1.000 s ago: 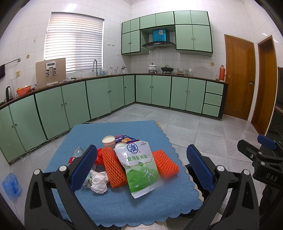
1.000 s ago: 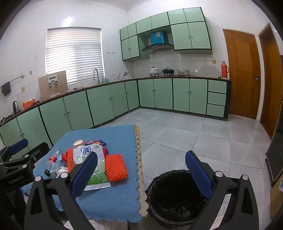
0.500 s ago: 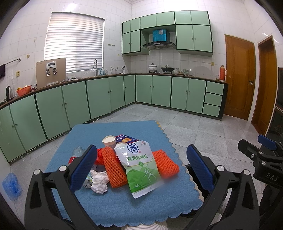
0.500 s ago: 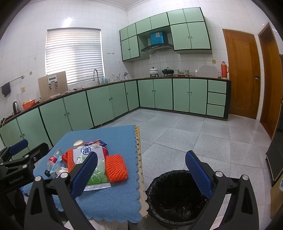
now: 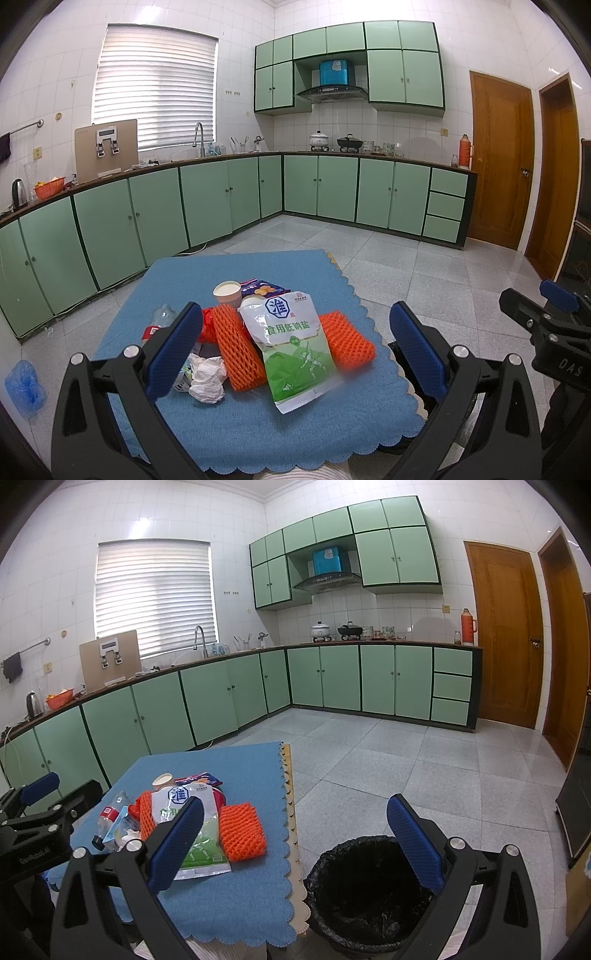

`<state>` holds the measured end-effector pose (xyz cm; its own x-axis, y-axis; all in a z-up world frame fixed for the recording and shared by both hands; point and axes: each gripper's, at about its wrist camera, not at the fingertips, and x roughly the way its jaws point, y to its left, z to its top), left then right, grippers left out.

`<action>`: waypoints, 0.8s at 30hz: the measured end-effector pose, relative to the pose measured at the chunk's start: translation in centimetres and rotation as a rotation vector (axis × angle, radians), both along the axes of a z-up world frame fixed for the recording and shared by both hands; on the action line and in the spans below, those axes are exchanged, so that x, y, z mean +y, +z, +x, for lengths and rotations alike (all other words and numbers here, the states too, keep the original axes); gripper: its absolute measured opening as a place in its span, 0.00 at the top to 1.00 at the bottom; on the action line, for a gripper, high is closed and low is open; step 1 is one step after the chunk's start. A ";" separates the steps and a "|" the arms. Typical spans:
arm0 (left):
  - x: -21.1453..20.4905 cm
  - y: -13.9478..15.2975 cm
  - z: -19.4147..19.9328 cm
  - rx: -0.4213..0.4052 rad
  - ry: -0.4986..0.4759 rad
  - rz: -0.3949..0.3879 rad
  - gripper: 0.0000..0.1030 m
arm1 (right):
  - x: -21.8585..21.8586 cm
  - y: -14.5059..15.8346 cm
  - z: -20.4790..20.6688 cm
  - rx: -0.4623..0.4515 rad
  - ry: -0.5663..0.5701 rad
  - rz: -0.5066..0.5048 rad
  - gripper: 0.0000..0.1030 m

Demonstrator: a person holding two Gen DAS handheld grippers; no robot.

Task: Collect trash
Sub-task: 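Grasp the long orange foam net with the left tool while the right grasps the flat orange net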

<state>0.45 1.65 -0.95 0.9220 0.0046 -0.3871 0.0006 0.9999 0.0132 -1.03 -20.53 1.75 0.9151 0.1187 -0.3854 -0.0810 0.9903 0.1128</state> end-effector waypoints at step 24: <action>6.5 -6.3 4.9 0.094 0.115 0.010 0.05 | 4.8 -7.4 8.2 0.111 0.112 -0.016 0.16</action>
